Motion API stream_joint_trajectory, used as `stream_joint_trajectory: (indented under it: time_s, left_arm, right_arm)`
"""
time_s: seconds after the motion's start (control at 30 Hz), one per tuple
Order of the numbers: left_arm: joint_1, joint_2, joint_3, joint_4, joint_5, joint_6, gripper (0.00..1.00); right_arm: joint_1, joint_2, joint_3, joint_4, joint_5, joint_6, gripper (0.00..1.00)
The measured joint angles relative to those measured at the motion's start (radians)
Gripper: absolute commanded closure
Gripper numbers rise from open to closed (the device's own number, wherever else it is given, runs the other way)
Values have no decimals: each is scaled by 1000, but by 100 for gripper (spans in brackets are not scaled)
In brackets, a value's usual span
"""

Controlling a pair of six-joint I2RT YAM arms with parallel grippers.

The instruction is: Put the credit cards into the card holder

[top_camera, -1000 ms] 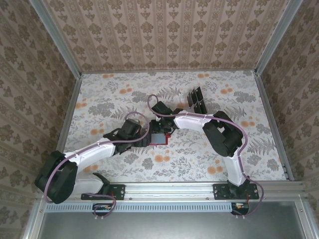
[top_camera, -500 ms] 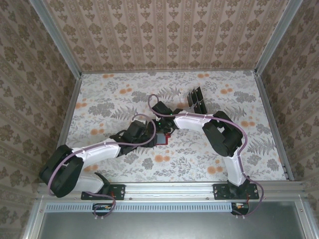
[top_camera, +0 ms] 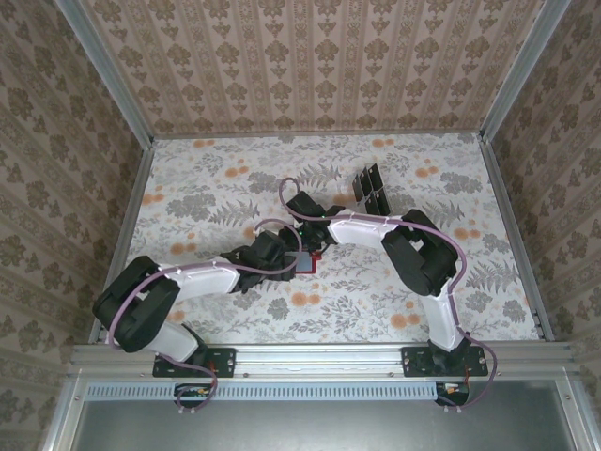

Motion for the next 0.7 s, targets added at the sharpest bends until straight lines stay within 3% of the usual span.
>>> stream_joint_trajectory:
  time_s: [0.33, 0.7]
  left_arm:
    - [-6, 6, 0, 7, -19, -27, 0]
    - [-6, 9, 0, 11, -24, -33, 0]
  right_arm:
    - [0, -137, -137, 16, 11, 45, 45]
    - [0, -148, -176, 60, 24, 93, 45]
